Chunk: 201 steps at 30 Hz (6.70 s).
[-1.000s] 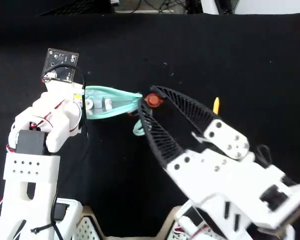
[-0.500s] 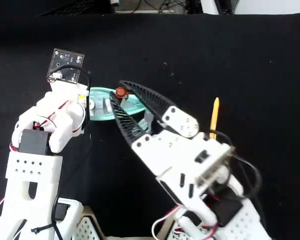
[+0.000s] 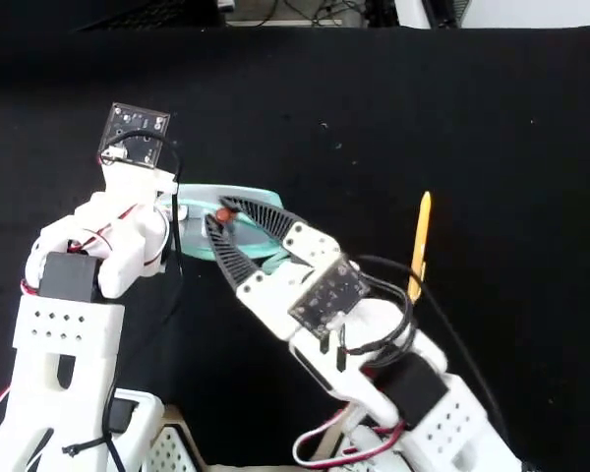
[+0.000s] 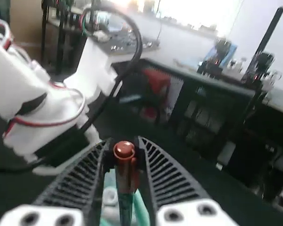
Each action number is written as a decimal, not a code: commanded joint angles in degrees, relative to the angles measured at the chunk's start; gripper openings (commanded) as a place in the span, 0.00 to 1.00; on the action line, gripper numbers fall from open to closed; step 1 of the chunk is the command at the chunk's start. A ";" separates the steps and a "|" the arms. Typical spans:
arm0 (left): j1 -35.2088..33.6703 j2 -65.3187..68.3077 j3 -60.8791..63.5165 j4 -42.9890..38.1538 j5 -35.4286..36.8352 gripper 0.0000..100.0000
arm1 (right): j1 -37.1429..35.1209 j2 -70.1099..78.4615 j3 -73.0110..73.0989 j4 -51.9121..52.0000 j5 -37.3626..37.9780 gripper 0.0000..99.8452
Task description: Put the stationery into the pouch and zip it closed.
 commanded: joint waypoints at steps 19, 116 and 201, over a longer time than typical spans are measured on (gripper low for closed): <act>0.40 1.05 0.84 0.18 -2.37 0.03 | 29.27 -0.04 -34.77 37.80 -2.20 0.17; 0.48 1.41 -1.80 3.96 -2.37 0.03 | -0.62 -14.99 4.62 -14.95 -7.21 0.01; 0.66 1.49 2.42 -2.37 -2.37 0.03 | 8.97 -31.60 22.46 34.64 1.93 0.31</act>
